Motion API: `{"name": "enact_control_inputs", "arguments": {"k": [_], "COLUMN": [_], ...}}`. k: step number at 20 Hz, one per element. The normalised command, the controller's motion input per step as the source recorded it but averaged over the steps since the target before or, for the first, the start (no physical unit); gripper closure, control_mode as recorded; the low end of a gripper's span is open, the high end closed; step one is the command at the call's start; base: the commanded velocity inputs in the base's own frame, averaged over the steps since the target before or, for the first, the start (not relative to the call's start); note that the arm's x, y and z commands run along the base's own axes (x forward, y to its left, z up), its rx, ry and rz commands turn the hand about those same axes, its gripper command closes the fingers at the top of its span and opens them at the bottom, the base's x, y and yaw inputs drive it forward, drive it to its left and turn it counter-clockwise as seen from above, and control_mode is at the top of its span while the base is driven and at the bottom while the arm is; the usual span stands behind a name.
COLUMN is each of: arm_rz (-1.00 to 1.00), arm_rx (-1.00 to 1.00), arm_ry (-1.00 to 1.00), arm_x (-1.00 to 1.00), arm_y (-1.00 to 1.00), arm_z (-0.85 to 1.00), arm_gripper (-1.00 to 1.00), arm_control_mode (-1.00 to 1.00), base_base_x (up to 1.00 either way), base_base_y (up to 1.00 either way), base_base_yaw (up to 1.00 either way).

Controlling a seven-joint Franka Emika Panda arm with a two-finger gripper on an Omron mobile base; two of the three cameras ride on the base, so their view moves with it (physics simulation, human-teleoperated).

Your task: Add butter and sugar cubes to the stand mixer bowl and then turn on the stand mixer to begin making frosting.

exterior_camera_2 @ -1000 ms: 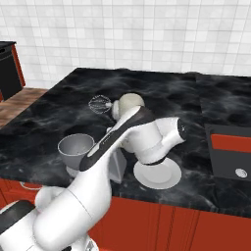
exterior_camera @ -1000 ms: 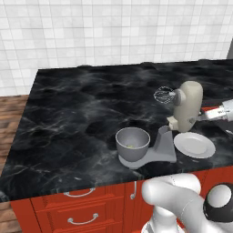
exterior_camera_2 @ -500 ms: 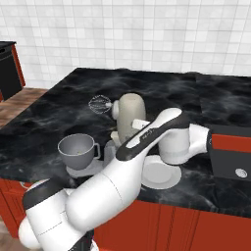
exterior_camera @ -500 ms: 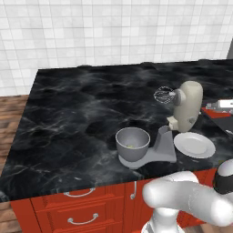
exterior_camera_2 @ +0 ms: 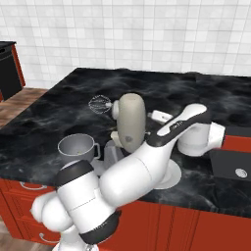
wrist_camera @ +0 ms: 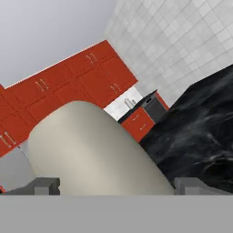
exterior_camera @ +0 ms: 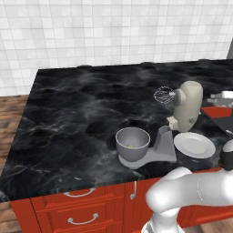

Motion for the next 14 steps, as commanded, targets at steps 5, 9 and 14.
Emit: {"name": "enact_control_inputs", "arguments": {"k": [5, 9, 14], "arm_rz": [0.0, 0.0, 0.0], "arm_rx": [0.04, 0.0, 0.0], "arm_ry": [0.0, 0.0, 0.0], "arm_x": [0.43, 0.18, 0.03], "arm_y": [0.2, 0.6, 0.63], "arm_z": [0.0, 0.0, 0.0], "arm_gripper": [-1.0, -1.0, -1.0], "arm_control_mode": [-1.0, -1.0, -1.0], "base_base_x": [0.0, 0.0, 0.0], "base_base_y": [0.0, 0.0, 0.0], "base_base_yaw": [0.0, 0.0, 0.0]}}
